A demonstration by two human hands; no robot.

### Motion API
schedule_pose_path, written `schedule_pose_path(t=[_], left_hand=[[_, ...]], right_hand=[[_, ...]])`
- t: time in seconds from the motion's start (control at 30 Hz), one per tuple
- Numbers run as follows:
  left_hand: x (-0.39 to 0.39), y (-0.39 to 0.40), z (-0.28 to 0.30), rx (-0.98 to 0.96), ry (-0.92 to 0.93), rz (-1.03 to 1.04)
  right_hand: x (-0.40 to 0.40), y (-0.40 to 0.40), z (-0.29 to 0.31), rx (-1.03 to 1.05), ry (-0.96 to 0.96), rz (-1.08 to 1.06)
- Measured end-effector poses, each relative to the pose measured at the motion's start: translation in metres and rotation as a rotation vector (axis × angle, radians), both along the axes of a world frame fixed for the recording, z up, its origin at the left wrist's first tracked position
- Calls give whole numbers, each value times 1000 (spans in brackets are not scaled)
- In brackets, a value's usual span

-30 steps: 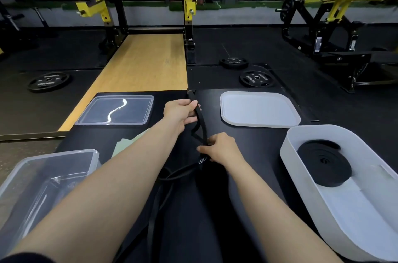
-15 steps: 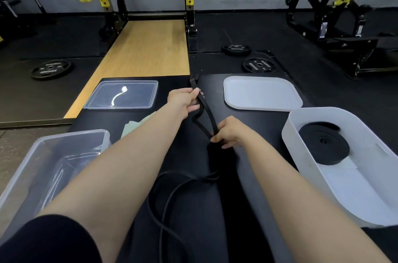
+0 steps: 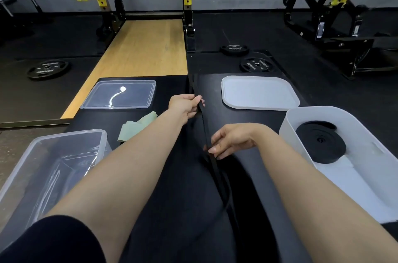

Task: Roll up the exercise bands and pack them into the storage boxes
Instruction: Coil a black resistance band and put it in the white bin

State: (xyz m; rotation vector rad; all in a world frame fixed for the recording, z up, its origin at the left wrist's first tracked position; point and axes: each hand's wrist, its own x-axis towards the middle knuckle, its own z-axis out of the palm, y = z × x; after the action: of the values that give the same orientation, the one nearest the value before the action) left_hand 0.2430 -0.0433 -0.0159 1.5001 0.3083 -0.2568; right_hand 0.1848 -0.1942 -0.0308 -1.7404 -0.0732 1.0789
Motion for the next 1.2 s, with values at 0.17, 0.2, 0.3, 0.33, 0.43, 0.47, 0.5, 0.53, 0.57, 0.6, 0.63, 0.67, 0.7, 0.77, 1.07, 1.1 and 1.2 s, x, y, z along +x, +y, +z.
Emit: schedule_pose_path(t=[0.17,0.2,0.3,0.33,0.43,0.47,0.5,0.53,0.57,0.6,0.63,0.67,0.7,0.77,1.07,1.1,1.2], left_hand=[[1,-1,-11,-10,-8,24],[2,-1,-14,-13,-7,36],[5,-4,-20,-26,-1,71],[6,-5,-21,-29,0,76],[9,-8,-21,-41,-7,84],[10,-8,-22,-50,-6,95],[11,-8,-22,-62,0,104],[12,-8,-21,-76,4,105],[12,-8,-20,-83,2,96],[11,-8,-19,-88,0,78],[11,-8,-18,-95,-3,61],[11,-8,-17,-102,-4,52],[11,-8,-17,-111,-5,50],[13,-8,-18,-101,-13,58],[28,-14,-23,-11,-44,162],[28,-14,-22,-38,-37,162],[29,-15,-19,-92,-22,160]], right_hand=[[9,3,-12,19,-199,-305],[12,4,-14,27,-252,-382],[19,10,-21,89,-351,-543],[20,13,-22,116,-362,-572],[21,19,-24,225,-338,-605],[21,20,-23,255,-320,-612],[21,20,-23,278,-300,-618],[22,19,-23,297,-281,-622],[22,18,-23,311,-267,-626],[23,17,-22,326,-254,-634],[24,17,-22,343,-241,-644],[25,17,-20,362,-226,-654],[25,17,-19,379,-213,-658],[27,18,-17,395,-191,-653],[32,30,-9,208,-356,-623],[33,31,-10,182,-392,-651],[37,29,-13,163,-413,-740]])
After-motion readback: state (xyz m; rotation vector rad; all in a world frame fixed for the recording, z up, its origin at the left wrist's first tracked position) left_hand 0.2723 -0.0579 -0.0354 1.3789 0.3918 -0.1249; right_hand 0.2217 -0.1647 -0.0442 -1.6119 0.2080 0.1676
